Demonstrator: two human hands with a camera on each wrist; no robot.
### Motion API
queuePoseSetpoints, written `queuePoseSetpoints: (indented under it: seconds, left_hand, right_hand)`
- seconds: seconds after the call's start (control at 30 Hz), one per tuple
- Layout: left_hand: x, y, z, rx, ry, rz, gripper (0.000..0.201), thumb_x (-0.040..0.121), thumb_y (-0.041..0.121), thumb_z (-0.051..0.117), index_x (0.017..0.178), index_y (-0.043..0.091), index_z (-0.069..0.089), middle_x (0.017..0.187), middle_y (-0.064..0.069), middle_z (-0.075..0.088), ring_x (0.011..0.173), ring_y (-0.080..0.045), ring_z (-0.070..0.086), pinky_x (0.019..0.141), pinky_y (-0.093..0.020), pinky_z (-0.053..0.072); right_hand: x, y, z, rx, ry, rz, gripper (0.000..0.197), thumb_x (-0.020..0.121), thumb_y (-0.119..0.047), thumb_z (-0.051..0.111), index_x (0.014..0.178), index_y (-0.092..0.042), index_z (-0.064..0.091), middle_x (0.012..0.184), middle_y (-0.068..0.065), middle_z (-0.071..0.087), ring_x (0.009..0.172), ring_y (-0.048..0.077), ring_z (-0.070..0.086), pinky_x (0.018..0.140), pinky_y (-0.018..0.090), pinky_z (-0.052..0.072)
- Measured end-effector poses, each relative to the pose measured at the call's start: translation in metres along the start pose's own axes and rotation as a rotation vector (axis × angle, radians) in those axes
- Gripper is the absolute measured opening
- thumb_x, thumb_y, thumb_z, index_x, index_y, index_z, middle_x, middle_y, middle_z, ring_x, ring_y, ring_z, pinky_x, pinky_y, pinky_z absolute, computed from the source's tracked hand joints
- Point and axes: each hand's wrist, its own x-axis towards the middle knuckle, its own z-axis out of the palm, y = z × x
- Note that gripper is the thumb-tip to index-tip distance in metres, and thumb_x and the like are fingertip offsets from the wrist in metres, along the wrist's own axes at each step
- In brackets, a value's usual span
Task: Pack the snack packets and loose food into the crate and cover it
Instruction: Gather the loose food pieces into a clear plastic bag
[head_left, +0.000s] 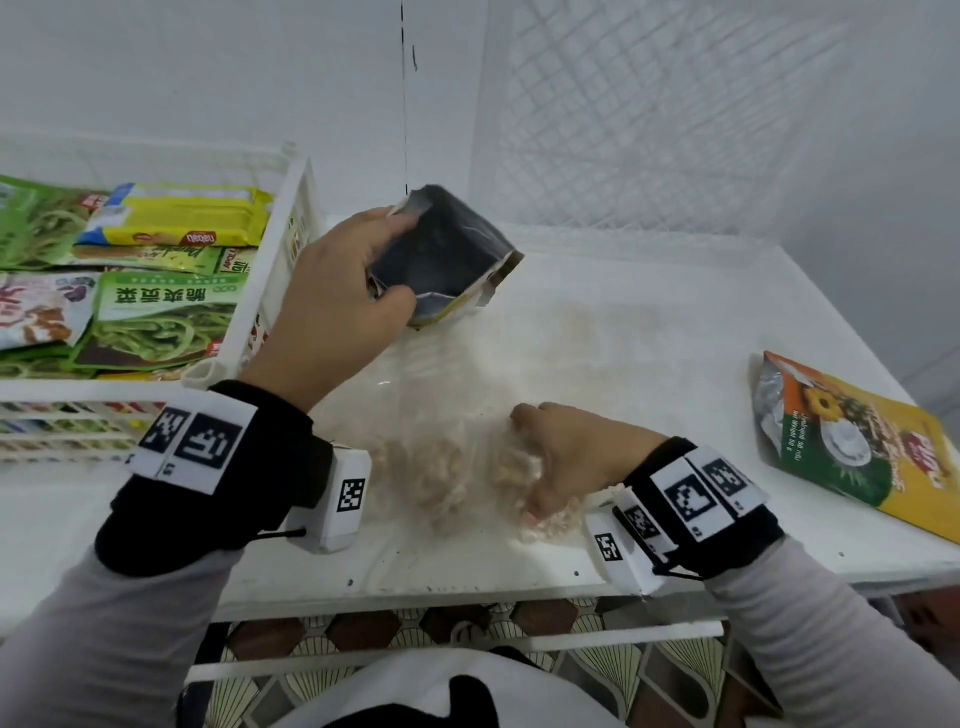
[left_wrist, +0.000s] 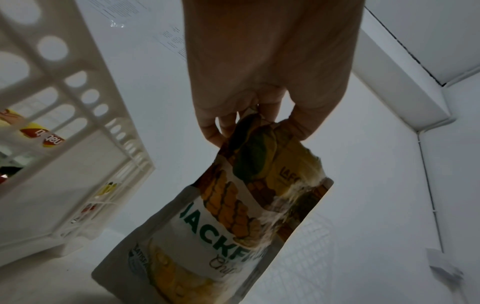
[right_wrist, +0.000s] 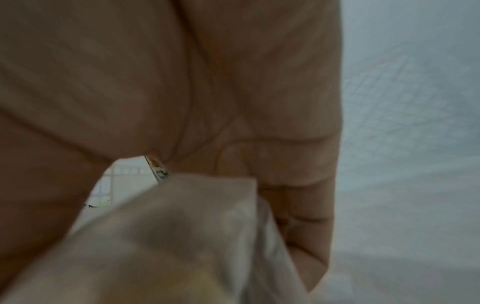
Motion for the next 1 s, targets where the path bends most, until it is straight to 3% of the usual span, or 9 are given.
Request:
queuePoseSetpoints:
  seconds: [0.17, 0.33, 0.43, 0.53, 0.67, 0.77, 0.87, 0.93, 1.0]
  left_hand:
    - [-0.001, 0.005, -0.006, -0.033, -0.028, 0.02, 0.065, 0.067, 0.015, 0.047, 0.131, 0.011, 0.052, 0.13, 0.0, 0.053, 0.116, -0.008, 0.047, 0.097, -0.013, 0.032]
    - [0.007, 0.013, -0.014, -0.057, -0.075, -0.004, 0.067, 0.065, 0.02, 0.046, 0.131, 0.012, 0.053, 0.121, 0.012, 0.05, 0.106, 0.01, 0.039, 0.081, 0.009, 0.024]
    - [0.018, 0.015, -0.016, -0.026, -0.127, -0.076, 0.06, 0.073, 0.019, 0.051, 0.133, 0.012, 0.051, 0.134, 0.0, 0.052, 0.121, -0.009, 0.045, 0.087, -0.006, 0.028]
    - [0.028, 0.016, -0.016, -0.088, -0.184, -0.179, 0.055, 0.078, 0.004, 0.055, 0.132, 0.013, 0.052, 0.134, -0.002, 0.054, 0.12, -0.012, 0.05, 0.09, -0.015, 0.037]
    - [0.037, 0.02, -0.022, -0.209, -0.266, -0.197, 0.045, 0.063, 0.018, 0.05, 0.105, 0.007, 0.063, 0.101, -0.016, 0.067, 0.095, -0.031, 0.063, 0.081, -0.044, 0.053]
    - [0.034, 0.019, -0.029, -0.368, -0.252, -0.202, 0.036, 0.059, 0.01, 0.048, 0.091, 0.011, 0.065, 0.077, -0.002, 0.063, 0.069, -0.012, 0.058, 0.06, -0.025, 0.046]
    - [0.026, 0.018, -0.029, -0.479, -0.275, -0.241, 0.039, 0.063, 0.007, 0.05, 0.098, 0.005, 0.065, 0.084, -0.007, 0.063, 0.075, -0.011, 0.056, 0.071, -0.026, 0.046]
    - [0.022, 0.022, -0.024, -0.466, -0.287, -0.222, 0.04, 0.063, 0.006, 0.049, 0.1, -0.003, 0.061, 0.083, -0.012, 0.06, 0.076, -0.011, 0.054, 0.073, -0.028, 0.045]
    - [0.02, 0.025, -0.019, -0.473, -0.254, -0.201, 0.045, 0.06, 0.003, 0.045, 0.102, -0.005, 0.06, 0.08, -0.01, 0.056, 0.074, -0.009, 0.052, 0.071, -0.025, 0.043]
  right_hand:
    - [-0.015, 0.007, -0.001, 0.089, 0.135, 0.04, 0.044, 0.065, -0.027, 0.078, 0.073, -0.025, 0.035, 0.078, -0.007, 0.044, 0.064, 0.008, 0.042, 0.05, 0.02, 0.035]
    - [-0.05, -0.007, -0.06, 0.378, 0.763, -0.091, 0.032, 0.06, -0.017, 0.079, 0.073, -0.019, 0.05, 0.081, 0.0, 0.061, 0.079, 0.022, 0.06, 0.067, 0.032, 0.046]
    - [-0.067, -0.039, -0.095, 0.591, 1.111, -0.276, 0.035, 0.059, -0.031, 0.078, 0.088, -0.023, 0.059, 0.089, -0.006, 0.065, 0.087, 0.008, 0.063, 0.072, 0.023, 0.053]
    - [-0.063, -0.074, -0.116, 0.577, 1.368, -0.408, 0.04, 0.063, -0.031, 0.076, 0.097, -0.024, 0.056, 0.1, -0.002, 0.061, 0.095, 0.009, 0.06, 0.076, 0.024, 0.053]
    - [-0.035, -0.106, -0.121, 0.363, 1.383, -0.417, 0.033, 0.064, -0.016, 0.078, 0.094, -0.013, 0.063, 0.092, -0.004, 0.063, 0.091, 0.011, 0.058, 0.078, 0.022, 0.046]
    - [-0.018, -0.107, -0.12, 0.164, 1.354, -0.386, 0.022, 0.064, -0.005, 0.072, 0.085, -0.007, 0.065, 0.085, 0.002, 0.064, 0.088, 0.019, 0.055, 0.072, 0.022, 0.038]
    - [-0.007, -0.106, -0.116, -0.152, 1.145, -0.379, 0.009, 0.072, -0.005, 0.065, 0.08, -0.01, 0.066, 0.08, 0.003, 0.065, 0.083, 0.022, 0.055, 0.064, 0.031, 0.041]
    - [-0.001, -0.11, -0.112, -0.381, 1.0, -0.35, 0.005, 0.076, -0.009, 0.06, 0.079, -0.012, 0.063, 0.08, 0.003, 0.061, 0.071, 0.021, 0.049, 0.048, 0.027, 0.029]
    - [0.001, -0.114, -0.113, -0.515, 0.849, -0.272, 0.01, 0.08, -0.015, 0.055, 0.086, -0.011, 0.061, 0.084, 0.006, 0.056, 0.065, 0.021, 0.044, 0.046, 0.025, 0.018]
